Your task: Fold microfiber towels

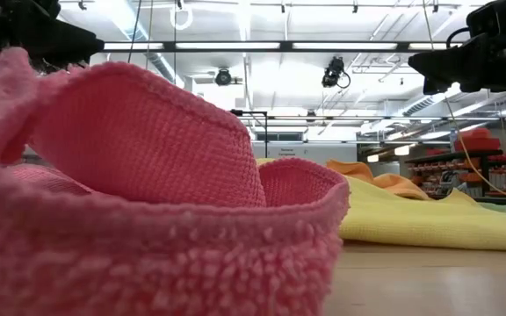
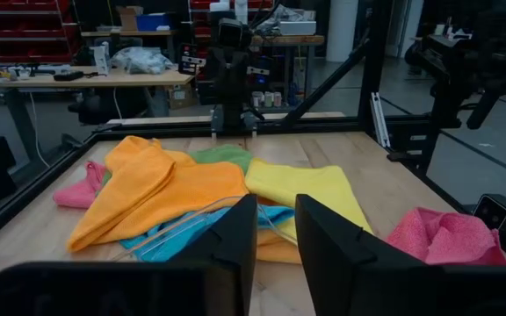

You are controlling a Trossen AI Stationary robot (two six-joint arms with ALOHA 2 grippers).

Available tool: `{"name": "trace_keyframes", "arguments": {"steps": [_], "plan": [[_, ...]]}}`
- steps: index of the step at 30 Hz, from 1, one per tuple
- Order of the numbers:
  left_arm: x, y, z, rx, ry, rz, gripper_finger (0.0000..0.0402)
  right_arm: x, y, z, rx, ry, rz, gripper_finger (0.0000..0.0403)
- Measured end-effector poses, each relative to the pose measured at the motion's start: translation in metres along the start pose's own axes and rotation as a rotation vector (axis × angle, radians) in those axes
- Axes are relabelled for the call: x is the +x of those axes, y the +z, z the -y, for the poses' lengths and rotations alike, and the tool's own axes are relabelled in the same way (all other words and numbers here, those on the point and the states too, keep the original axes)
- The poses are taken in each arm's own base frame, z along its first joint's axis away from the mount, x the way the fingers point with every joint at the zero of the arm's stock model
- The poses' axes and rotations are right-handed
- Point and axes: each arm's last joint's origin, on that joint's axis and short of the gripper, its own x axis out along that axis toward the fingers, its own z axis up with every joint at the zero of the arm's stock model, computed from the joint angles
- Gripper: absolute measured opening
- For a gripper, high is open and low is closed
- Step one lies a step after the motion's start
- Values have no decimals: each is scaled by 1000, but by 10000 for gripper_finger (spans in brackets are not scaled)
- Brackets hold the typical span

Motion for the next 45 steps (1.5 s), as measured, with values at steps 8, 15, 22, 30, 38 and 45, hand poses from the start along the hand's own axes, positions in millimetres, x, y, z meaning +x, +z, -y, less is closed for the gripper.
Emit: {"name": "trace_keyframes", "arguments": {"steps": [8, 15, 22, 30, 38, 45], "plan": [[0, 0, 0, 0, 0, 0, 84, 0, 0, 0, 0, 0, 0, 45], [0, 0, 0, 0, 0, -1, 91, 0, 0, 0, 0, 0, 0, 45], [0, 0, 0, 0, 0, 0, 85, 0, 0, 0, 0, 0, 0, 45], [0, 0, 0, 0, 0, 0, 87, 0, 0, 0, 0, 0, 0, 45], [0, 0, 0, 0, 0, 0, 89, 0, 0, 0, 0, 0, 0, 45], [0, 0, 0, 0, 0, 0, 83, 0, 4, 1, 66, -20, 44, 45]]}}
